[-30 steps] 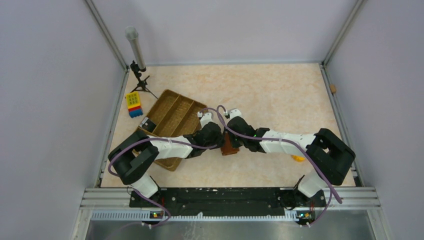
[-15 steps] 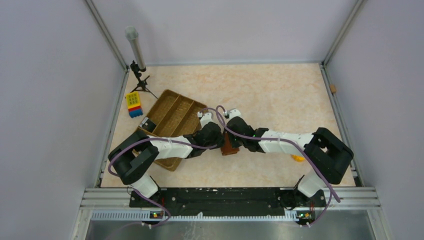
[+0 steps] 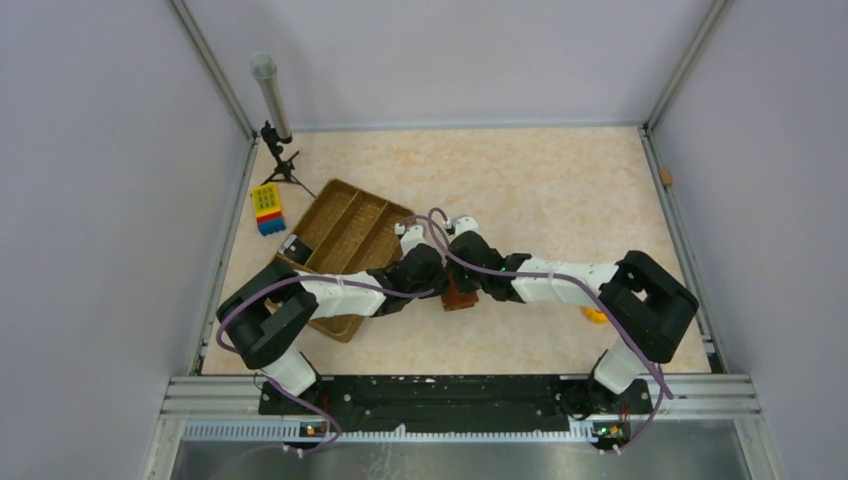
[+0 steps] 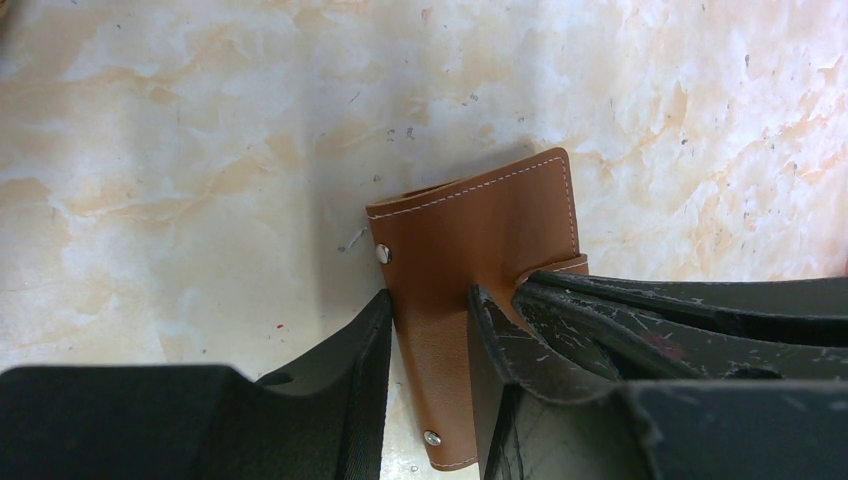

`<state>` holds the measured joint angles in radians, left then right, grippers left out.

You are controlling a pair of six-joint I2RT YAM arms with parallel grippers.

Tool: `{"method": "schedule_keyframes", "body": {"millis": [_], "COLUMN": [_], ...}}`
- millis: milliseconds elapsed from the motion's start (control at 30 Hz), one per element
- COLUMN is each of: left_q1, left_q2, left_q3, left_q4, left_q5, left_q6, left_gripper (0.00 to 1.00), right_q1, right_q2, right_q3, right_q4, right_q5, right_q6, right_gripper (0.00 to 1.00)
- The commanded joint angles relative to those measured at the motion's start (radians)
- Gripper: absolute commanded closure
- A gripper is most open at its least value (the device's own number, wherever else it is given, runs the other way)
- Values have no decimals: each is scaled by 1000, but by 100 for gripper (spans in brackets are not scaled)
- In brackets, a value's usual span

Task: Put the credit cards into the card holder
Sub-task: Close the card holder at the center of the board.

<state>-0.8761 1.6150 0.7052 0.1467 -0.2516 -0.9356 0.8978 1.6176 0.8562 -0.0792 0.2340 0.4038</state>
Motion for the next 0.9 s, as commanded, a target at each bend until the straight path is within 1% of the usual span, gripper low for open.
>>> {"method": "schedule_keyframes", "body": {"millis": [0,167,333,567,733,867], "left_q1": [0,0,0,0,0,0], "left_q2": [51,53,54,54,56,57], "left_q3": [-16,-16,-13,-14,-11,-10], "left_q4": [-128,-127,-129,-131,-133,-134], "left_q5": [-4,-6,-5,-8,-10,-10], "left_q6": [31,31,31,28,26,24], "left_gripper": [66,66,66,66,66,66], "right_q1": [-5,-4,-6,-17,-16,-3], "right_q2": [34,4,-39,-45,-41,-47], "right_q3": [13,-28,-92,-187,-276,-316], "right_q4": [-44,-52,-50,-6,71,103], "right_q5": [-15,5,50,73,72,113], "right_q6": [35,99,212,353,445,506], "right_gripper": [100,100,100,100,100,100]}}
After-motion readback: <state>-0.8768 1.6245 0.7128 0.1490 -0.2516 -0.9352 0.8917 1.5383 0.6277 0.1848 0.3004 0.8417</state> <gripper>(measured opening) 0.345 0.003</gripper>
